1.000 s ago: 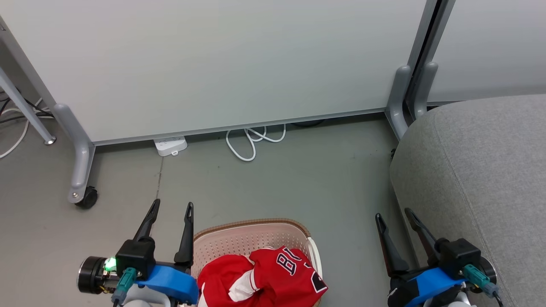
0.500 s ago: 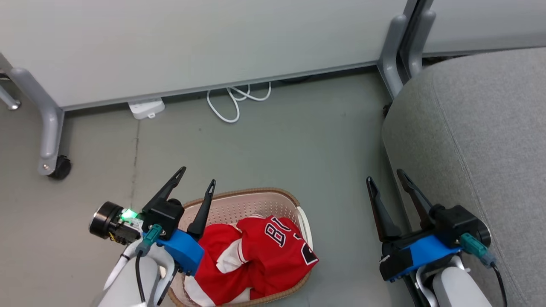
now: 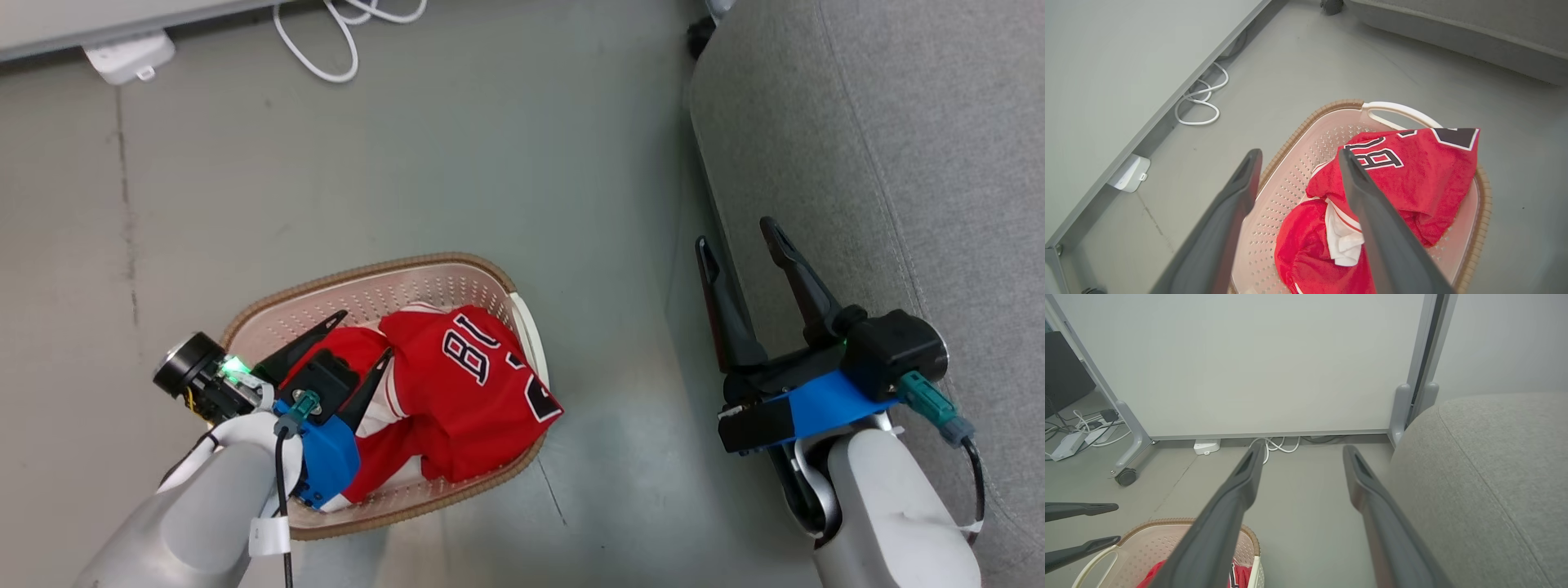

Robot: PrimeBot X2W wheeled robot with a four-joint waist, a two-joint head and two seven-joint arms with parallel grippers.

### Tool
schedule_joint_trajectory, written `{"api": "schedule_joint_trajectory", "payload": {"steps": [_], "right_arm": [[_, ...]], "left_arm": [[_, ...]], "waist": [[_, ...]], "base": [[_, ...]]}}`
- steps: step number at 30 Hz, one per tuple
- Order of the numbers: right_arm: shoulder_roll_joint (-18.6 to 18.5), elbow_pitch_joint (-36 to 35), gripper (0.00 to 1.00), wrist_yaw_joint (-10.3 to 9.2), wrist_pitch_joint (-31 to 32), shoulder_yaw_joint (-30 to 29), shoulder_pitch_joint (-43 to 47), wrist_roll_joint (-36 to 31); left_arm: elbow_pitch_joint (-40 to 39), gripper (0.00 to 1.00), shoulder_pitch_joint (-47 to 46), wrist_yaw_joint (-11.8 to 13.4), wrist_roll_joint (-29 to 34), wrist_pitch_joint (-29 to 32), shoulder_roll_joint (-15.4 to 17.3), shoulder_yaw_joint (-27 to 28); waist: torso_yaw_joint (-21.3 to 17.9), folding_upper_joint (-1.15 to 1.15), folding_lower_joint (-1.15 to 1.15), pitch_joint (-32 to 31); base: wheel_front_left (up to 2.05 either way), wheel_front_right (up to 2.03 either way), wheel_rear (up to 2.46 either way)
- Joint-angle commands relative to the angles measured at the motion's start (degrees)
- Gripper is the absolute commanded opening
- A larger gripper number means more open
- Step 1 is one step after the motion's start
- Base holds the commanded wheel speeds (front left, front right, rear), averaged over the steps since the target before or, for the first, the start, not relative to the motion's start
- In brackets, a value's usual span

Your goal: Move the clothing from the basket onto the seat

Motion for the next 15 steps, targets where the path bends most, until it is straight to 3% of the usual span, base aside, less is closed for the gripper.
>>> {"api": "schedule_joint_trajectory", "payload": {"steps": [1,6,15], "right_arm": [[-0.2,-0.62,1.0,0.03,-0.2,0.12,-1.51,0.12],[-0.19,-2.2,1.0,0.03,-0.21,0.56,-4.35,-0.46],[-0.19,-4.73,1.0,0.03,-0.2,0.22,-7.89,-1.87]], "left_arm": [[1.22,1.0,-2.37,-0.03,-0.56,-0.28,0.85,-1.78],[7.17,1.0,-7.2,-0.03,-3.02,-0.27,2.21,-11.05],[13.06,1.0,-13.57,0.02,-7.61,-0.27,2.72,-22.18]], "waist": [[-2.4,0.0,-0.01,5.14],[-3.51,0.0,-0.01,11.0],[-4.23,0.0,-0.01,18.81]], "base": [[0.0,0.0,0.0],[0.0,0.0,0.0],[0.0,0.0,0.0]]}}
